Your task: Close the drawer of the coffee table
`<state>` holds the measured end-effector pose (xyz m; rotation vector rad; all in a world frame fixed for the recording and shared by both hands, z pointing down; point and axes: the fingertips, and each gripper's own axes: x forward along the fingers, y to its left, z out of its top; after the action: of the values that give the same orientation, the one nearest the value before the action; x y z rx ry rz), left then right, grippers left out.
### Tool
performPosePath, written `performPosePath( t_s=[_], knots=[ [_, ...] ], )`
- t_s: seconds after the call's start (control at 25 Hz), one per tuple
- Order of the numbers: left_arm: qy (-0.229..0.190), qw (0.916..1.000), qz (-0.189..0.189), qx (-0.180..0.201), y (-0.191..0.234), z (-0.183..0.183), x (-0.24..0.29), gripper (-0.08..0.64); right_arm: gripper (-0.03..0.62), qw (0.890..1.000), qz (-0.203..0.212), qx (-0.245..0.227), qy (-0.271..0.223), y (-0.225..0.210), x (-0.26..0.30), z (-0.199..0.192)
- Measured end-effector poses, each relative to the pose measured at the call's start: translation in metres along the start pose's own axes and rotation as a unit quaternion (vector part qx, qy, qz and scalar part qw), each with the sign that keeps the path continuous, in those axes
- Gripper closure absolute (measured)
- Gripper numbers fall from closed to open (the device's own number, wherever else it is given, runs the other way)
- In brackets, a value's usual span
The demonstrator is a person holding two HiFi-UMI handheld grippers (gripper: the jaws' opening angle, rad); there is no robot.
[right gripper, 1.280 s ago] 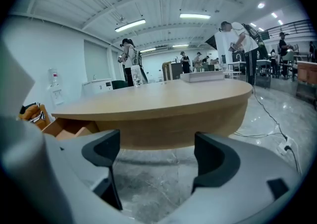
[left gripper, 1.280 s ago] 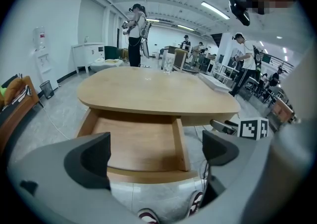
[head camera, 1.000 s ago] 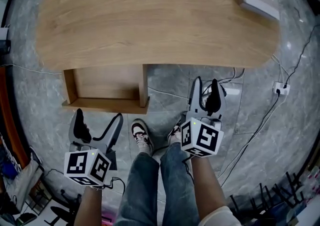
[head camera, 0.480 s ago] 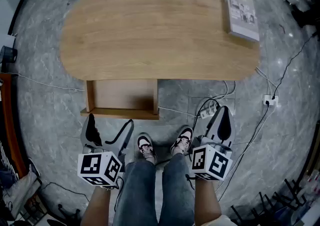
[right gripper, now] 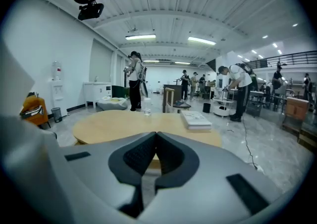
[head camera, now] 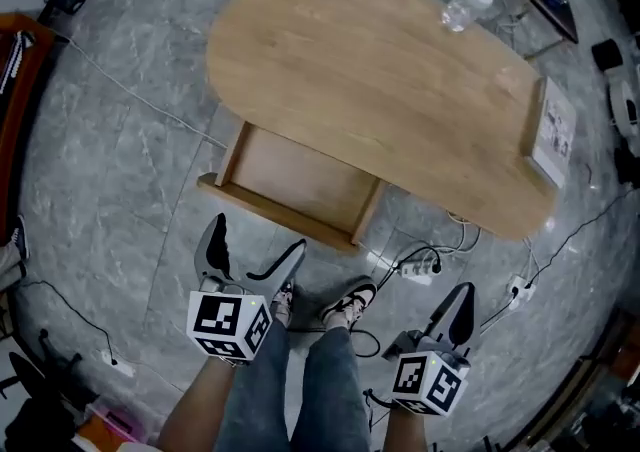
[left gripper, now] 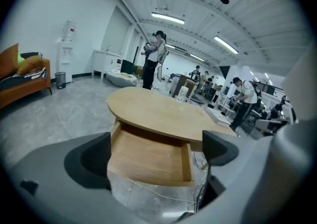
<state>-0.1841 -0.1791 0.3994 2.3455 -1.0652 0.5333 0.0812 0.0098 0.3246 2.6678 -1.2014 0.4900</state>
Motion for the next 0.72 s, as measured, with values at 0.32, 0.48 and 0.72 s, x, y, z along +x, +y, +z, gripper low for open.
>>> performPosePath(
  t_s=[0.32,0.48,0.72],
  knots=[
    [-0.035,0.9991,0.007,0.023,0.028,-0.044,0.004,-0.014,0.592,0.991,0.127,-0.035,0.039,0.086,0.053,-0.021],
    [-0.048,0.9971,-0.008,0.058,0.042,-0.066,0.007,-0.014,0.592,0.983,0.164,-0.055,0.069,0.12,0.057,-0.05],
    [-0.051,0.9937,-0.004,0.099,0.065,-0.113,0.018,-0.014,0.592,0.974,0.184,-0.086,0.1,0.146,0.055,-0.085]
  ],
)
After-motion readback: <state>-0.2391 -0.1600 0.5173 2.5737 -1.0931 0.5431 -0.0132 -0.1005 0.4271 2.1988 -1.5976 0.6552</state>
